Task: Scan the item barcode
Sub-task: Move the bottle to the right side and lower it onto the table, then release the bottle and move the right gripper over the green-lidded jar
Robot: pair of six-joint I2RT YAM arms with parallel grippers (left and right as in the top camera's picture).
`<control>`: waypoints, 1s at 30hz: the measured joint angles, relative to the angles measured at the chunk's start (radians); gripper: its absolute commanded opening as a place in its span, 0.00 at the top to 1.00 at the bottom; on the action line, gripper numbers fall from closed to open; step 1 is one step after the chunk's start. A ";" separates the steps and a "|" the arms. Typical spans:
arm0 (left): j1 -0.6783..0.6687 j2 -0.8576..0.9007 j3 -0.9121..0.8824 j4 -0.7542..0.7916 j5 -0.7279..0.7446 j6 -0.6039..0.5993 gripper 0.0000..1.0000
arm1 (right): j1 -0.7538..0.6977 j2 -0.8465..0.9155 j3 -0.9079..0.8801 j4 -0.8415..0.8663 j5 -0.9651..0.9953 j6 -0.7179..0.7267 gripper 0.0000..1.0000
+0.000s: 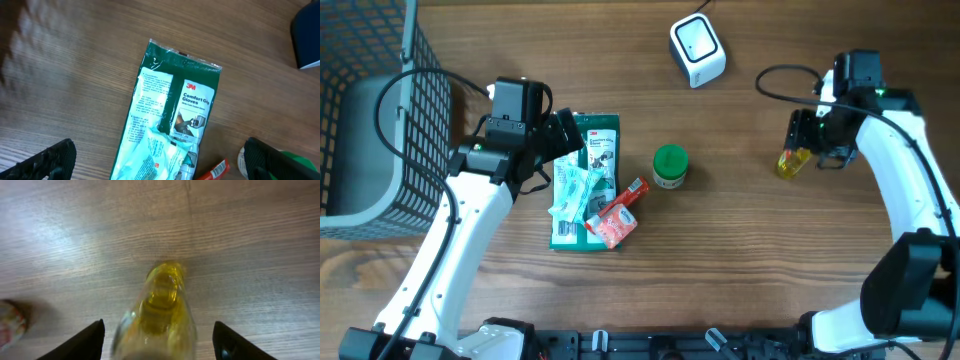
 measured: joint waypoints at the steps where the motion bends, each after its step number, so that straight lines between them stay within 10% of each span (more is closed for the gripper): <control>1: 0.000 0.000 0.000 0.000 0.000 0.000 0.00 | 0.001 -0.004 0.048 -0.032 0.000 0.000 0.31; 11: 0.000 0.000 0.000 0.000 0.000 0.000 0.00 | 0.145 -0.229 0.281 -0.235 -0.136 0.041 0.00; 30: 0.000 0.000 0.000 0.000 0.000 0.000 0.00 | 0.602 0.041 -0.018 0.220 -0.092 0.383 0.00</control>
